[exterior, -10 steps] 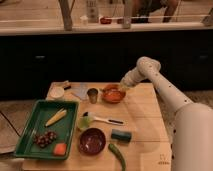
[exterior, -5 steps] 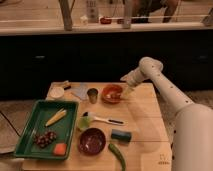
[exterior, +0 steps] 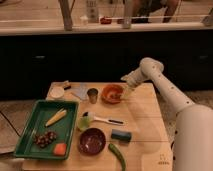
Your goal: Place fork in red bowl
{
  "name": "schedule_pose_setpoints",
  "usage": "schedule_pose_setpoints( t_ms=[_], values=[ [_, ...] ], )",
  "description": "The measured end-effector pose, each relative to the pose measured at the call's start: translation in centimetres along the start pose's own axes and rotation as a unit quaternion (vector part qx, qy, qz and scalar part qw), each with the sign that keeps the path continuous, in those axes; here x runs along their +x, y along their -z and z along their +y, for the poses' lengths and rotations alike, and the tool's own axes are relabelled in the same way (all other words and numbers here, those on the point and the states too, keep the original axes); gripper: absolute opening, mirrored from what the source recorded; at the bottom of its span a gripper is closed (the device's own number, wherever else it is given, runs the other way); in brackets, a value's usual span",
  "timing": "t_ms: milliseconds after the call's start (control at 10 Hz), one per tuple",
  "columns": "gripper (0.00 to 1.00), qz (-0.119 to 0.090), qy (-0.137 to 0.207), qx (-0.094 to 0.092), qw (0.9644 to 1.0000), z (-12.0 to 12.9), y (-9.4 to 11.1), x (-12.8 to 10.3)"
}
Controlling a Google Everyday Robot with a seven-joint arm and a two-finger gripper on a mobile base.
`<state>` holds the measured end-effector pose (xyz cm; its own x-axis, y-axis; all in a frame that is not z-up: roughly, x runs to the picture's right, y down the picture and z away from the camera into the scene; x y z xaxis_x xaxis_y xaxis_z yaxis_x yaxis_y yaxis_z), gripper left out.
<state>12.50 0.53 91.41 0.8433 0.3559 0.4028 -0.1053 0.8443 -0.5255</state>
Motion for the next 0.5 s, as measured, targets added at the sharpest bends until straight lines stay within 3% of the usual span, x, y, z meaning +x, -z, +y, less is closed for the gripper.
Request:
schedule_pose_setpoints(
  t_ms=[500],
  values=[
    [0.80,-0.025,0.014,-0.007,0.9996,0.35,-0.19,-0.40]
  ],
)
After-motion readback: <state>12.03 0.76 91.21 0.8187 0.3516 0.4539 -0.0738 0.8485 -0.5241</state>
